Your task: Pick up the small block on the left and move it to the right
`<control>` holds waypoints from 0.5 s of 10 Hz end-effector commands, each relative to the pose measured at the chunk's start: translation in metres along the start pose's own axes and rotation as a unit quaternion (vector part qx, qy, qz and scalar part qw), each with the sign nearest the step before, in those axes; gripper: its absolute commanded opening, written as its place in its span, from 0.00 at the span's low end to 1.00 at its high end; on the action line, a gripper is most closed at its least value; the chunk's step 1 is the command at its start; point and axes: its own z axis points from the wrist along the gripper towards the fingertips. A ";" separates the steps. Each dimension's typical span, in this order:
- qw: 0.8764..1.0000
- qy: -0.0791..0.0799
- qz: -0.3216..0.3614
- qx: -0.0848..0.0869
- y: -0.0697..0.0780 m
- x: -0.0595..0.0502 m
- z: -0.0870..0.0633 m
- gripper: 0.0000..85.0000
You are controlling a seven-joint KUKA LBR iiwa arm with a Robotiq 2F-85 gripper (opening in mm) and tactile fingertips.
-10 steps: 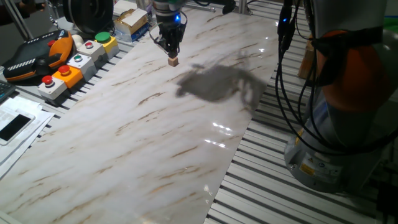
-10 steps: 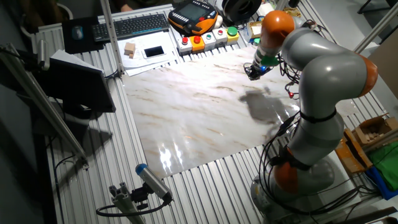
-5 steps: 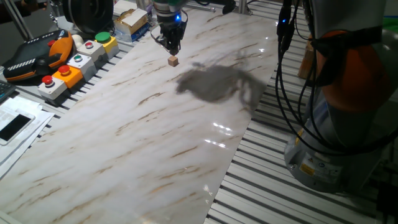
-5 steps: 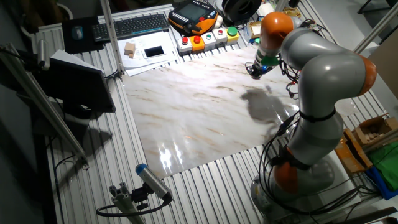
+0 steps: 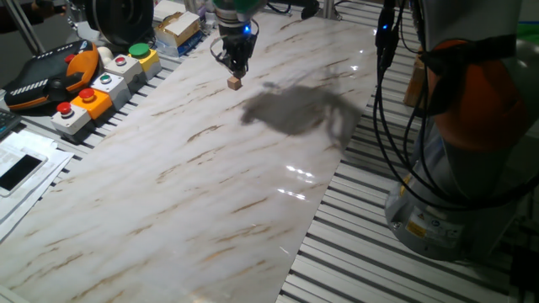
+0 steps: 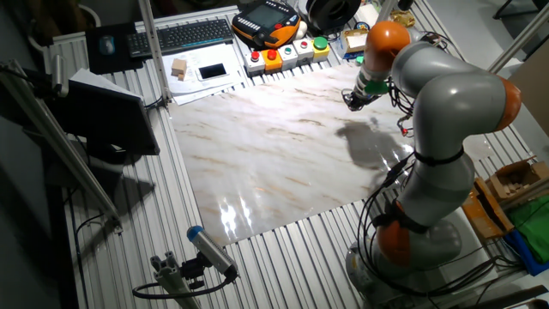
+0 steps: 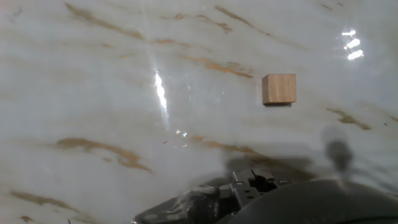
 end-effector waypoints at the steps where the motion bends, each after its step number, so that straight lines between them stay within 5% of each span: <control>1: 1.000 0.000 -0.001 -0.001 -0.002 -0.001 0.001 0.01; 3: 1.000 0.002 0.001 -0.011 -0.002 -0.001 0.001 0.01; 5: 1.000 -0.002 0.003 0.000 -0.002 -0.001 0.001 0.01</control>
